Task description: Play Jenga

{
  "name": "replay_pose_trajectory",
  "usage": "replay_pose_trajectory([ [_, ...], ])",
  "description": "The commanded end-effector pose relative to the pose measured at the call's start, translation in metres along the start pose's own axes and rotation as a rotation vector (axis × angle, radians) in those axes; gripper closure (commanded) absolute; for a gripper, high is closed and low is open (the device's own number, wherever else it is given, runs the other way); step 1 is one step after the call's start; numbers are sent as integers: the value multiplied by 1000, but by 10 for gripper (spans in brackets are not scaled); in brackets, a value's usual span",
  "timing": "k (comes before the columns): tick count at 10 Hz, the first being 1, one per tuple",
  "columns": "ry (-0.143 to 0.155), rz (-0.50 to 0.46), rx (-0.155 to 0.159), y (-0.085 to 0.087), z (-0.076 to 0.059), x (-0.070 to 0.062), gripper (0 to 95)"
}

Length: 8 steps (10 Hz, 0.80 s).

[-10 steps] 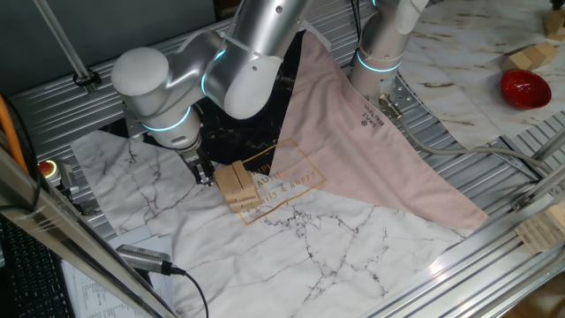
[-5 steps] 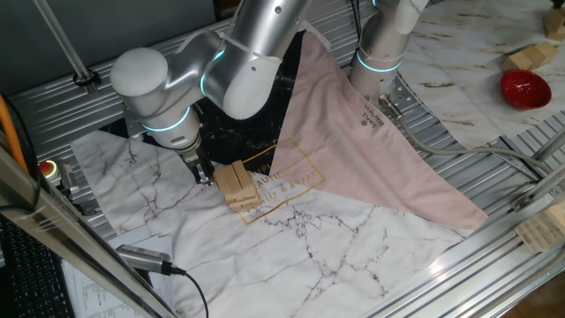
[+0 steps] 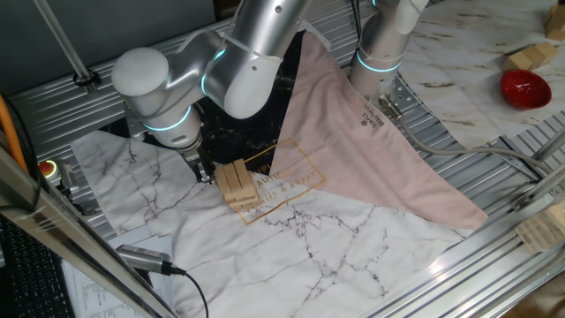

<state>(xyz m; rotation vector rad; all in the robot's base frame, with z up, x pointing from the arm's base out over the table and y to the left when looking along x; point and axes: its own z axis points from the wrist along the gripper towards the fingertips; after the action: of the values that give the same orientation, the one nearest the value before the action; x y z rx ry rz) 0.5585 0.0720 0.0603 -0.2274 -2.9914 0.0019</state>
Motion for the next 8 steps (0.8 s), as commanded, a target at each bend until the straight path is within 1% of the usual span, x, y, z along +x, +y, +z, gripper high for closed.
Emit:
replay_pose_trajectory([
  [1,-1,-2,0,-2,1,1,950],
  [3,0,-13,0,-5,0,3,950],
  [8,0,-15,0,-6,-1,3,950],
])
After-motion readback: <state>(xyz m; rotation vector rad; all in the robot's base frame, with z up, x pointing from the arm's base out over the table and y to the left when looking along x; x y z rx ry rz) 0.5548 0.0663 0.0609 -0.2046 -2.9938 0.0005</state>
